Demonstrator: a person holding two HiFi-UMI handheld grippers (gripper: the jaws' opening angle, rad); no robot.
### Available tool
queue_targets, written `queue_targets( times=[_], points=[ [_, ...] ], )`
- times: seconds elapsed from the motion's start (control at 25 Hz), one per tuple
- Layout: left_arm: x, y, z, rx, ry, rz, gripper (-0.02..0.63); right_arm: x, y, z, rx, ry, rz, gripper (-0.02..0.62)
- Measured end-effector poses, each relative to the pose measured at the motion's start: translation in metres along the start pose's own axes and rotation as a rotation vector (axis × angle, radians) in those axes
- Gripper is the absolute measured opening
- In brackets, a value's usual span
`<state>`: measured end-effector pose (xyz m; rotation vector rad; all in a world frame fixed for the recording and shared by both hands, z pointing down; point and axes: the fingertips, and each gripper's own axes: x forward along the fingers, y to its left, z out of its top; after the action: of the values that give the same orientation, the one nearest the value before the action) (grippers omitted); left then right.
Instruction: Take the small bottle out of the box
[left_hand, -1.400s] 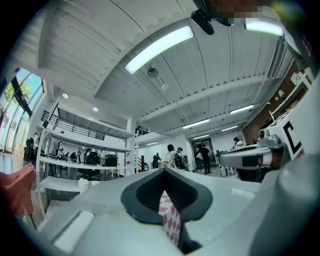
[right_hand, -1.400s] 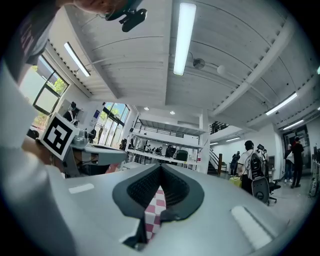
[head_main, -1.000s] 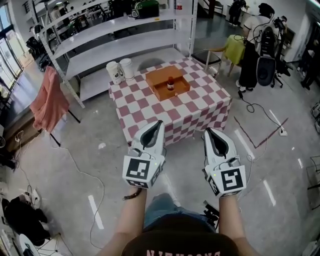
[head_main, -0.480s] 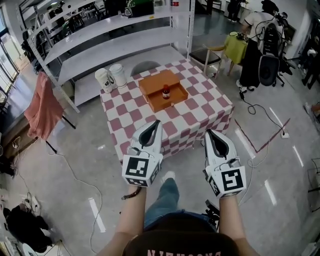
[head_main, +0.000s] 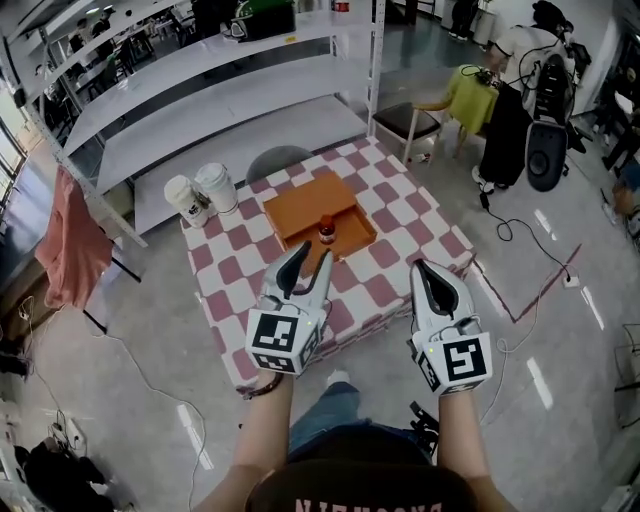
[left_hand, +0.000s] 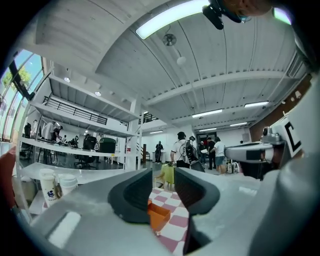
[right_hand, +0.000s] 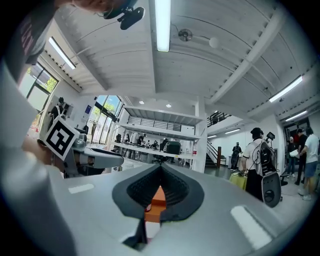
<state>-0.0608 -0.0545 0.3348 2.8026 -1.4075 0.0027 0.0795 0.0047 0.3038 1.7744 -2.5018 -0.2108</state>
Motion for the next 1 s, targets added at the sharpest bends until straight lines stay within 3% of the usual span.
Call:
queue_targets(
  times=[0.08,0.6,1.0],
  points=[
    [0.024,0.013,-0.002,0.008,0.003,-0.012,0.147,0.025,-0.014,-0.003,0.003,0.004,-0.019,0.0],
    [0.114,0.074,-0.039,-0.035,0.075,0.004,0.147,0.118,-0.071,-0.038,0.038,0.072,-0.062,0.002],
    [0.144,0.092,-0.073,-0.043,0.156,0.071,0.148,0.164,-0.098,-0.071,0.059,0.132,0.024,0.002]
  ],
)
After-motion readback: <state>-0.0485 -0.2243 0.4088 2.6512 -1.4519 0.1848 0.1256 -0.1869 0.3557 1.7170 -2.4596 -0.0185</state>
